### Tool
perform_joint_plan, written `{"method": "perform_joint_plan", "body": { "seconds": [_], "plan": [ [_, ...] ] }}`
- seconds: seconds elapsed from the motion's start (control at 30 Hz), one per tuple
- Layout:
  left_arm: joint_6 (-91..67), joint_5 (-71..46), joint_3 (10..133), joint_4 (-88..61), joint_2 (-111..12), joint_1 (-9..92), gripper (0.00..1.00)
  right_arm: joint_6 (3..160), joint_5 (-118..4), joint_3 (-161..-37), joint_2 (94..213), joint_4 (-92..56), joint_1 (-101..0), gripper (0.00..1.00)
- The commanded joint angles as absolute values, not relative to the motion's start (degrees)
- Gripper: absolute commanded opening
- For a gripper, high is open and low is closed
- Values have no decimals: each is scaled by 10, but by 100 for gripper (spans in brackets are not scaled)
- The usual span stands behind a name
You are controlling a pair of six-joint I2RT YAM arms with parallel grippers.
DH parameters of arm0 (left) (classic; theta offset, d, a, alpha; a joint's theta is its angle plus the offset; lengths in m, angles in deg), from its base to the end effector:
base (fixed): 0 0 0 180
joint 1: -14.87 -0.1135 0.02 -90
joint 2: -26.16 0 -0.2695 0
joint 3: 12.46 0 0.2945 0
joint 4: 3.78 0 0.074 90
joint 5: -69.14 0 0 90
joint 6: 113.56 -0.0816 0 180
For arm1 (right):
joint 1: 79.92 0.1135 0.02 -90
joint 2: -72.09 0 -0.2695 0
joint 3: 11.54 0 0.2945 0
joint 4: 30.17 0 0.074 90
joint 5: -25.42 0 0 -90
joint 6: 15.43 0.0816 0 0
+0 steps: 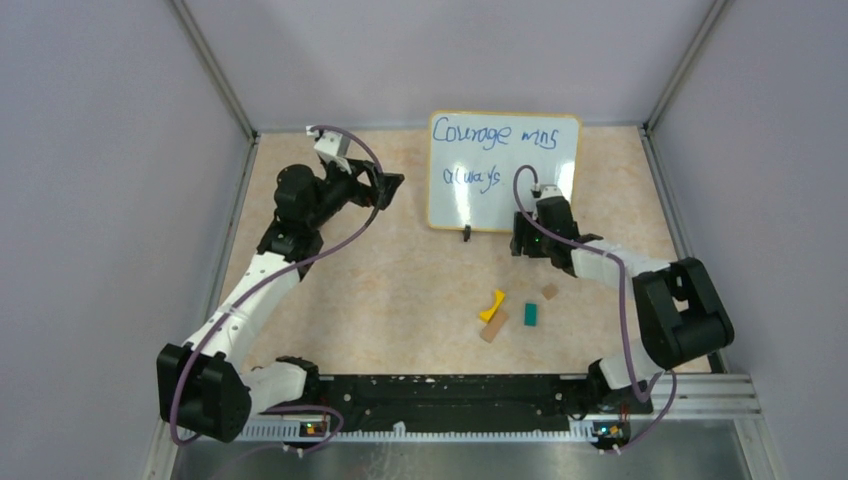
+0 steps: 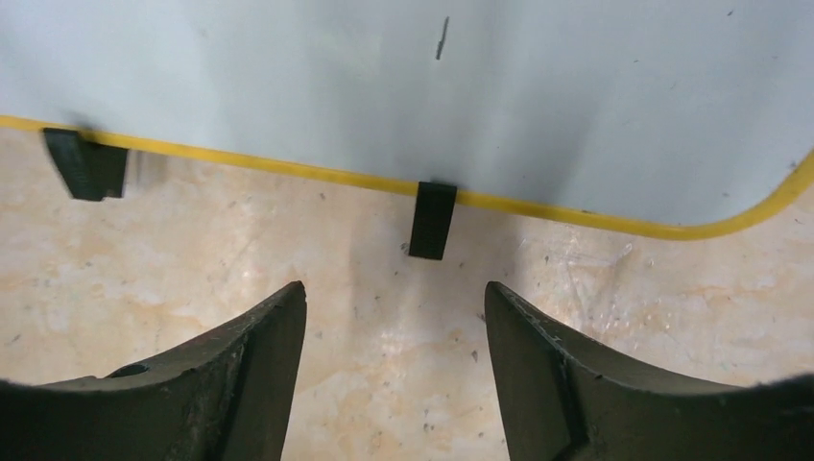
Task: Erase the whiteboard
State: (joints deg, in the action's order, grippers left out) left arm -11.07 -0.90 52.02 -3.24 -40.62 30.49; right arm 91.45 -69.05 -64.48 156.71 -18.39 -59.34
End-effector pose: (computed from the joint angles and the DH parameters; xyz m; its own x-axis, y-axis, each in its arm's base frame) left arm 0.3379 -0.1234 0.3447 -0.1547 -0.1678 -0.9736 0.5615 0.7959 -0.2264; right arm 0.3375 0.1199 0.1203 -0.7026 0.0454 -0.7101 -0.0977 0.9824 0.1595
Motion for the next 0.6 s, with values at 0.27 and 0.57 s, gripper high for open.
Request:
{"method": "perform_joint_plan", "body": {
  "seconds": [0.27, 0.57],
  "plan": [
    [-70, -233, 606, -168, -484, 222, 99, 999, -670, -603, 1344, -96, -544, 69],
    [72, -132, 582, -177, -612, 54, 99, 1007, -667, -599, 1249, -36, -542, 69]
  ]
}}
